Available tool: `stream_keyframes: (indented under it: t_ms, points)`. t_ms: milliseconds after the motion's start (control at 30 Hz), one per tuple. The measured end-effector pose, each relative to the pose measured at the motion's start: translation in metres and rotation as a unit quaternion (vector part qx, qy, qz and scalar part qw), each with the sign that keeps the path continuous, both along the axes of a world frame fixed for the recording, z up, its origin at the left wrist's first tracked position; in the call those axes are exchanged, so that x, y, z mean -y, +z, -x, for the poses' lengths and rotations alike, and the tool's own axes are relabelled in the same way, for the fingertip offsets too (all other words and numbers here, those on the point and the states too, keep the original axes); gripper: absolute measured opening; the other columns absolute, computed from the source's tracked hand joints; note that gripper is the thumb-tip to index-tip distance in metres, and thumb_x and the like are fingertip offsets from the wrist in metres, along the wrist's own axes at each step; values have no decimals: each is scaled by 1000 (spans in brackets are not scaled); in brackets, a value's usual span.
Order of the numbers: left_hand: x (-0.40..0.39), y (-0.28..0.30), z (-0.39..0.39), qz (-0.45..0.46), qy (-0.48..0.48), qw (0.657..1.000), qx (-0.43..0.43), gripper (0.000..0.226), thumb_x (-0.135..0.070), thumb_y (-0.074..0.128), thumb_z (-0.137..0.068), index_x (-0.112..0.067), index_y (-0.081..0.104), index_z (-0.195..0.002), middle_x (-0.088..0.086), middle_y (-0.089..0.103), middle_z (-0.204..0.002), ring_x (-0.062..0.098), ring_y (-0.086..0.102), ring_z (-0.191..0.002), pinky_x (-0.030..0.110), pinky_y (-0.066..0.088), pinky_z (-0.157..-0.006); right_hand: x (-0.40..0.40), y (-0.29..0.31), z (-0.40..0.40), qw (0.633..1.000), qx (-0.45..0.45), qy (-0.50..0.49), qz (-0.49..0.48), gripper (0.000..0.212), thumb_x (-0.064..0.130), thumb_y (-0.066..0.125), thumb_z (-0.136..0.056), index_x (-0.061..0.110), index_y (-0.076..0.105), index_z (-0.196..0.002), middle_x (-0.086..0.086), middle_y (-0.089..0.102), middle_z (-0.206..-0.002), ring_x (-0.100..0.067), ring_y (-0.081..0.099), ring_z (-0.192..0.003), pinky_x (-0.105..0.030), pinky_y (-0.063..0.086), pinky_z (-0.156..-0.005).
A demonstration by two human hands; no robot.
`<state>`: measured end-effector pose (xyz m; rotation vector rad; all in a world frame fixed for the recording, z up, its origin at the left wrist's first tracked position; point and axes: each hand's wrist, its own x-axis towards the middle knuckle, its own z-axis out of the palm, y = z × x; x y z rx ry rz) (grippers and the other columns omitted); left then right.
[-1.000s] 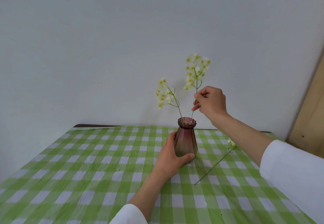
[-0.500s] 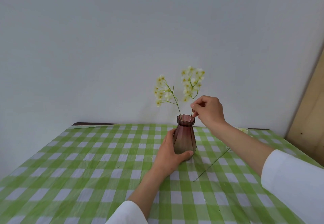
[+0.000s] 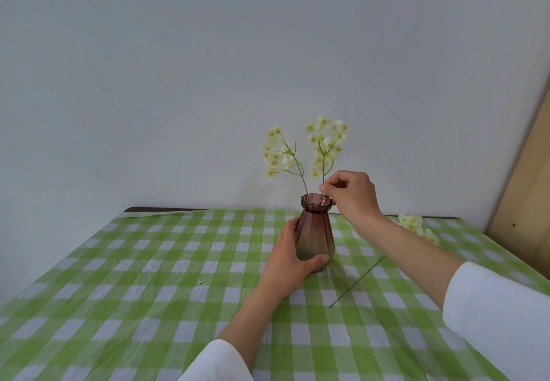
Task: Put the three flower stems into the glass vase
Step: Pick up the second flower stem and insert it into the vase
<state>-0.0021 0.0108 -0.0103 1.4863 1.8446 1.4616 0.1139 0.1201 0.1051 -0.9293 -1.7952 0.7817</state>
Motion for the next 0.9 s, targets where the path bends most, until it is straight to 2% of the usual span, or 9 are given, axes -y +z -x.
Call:
stream_keyframes:
  t_ms: [100,267,367,533,600,667,767,900]
  points:
    - [0,1,0,-1,0,1000,1,95,-48,88,-77,-30,37,-155,-10,56,-147,12,59,-130,38,52,-107,0,-2,0,1000,-3,5,6,18,8,81,-88,14,77,-71,2,72,-67,-11,63,-59,-21,47,-61]
    - [0,2,-1,-1,-1,1000,0,94,-47,88,-77,-29,38,-154,-9,56,-147,13,59,-130,39,53,-107,0,-4,0,999,-1,18,26,19,7,80,-88,14,76,-72,-2,73,-70,-13,63,-59,-12,46,-49]
    - [1,1,-1,-1,-1,1000,1,95,-47,88,-78,-29,37,-155,-9,56,-148,14,58,-131,40,53,-108,1,-5,-1,999,-6,27,36,18,5,80,-88,13,75,-72,-5,74,-71,-14,65,-60,-17,50,-52]
    - [1,1,0,-4,-1,1000,3,94,-46,89,-78,-28,38,-155,-9,56,-147,13,59,-131,38,52,-108,1,-8,-2,999,-7,28,41,17,8,82,-86,14,76,-71,-3,74,-71,-9,62,-52,-27,53,-58]
    - [0,1,0,-4,-1,1000,3,94,-46,88,-77,-29,38,-154,-10,57,-146,12,59,-129,36,53,-106,2,-9,-2,999,-9,26,46,16,10,82,-85,15,76,-72,-5,75,-72,-12,62,-54,-31,56,-59]
    - [0,1,0,-5,-2,1000,4,94,-47,88,-77,-30,38,-154,-10,57,-146,12,59,-129,35,53,-106,2,-9,-2,999,-12,25,47,15,11,82,-85,16,76,-72,-4,74,-71,-15,61,-56,-29,53,-57]
    - [0,0,0,-5,-2,1000,4,95,-48,88,-76,-31,38,-154,-11,57,-145,11,59,-129,35,53,-106,2,-10,-2,998,-13,24,53,16,13,82,-86,16,77,-72,0,73,-67,-9,60,-49,-21,45,-52]
    - [0,0,0,-5,-2,1000,3,93,-50,87,-76,-32,39,-153,-12,58,-144,10,60,-128,33,53,-103,3,-13,-4,997,-22,27,64,15,16,81,-89,14,79,-74,8,70,-58,-3,59,-43,-21,43,-50]
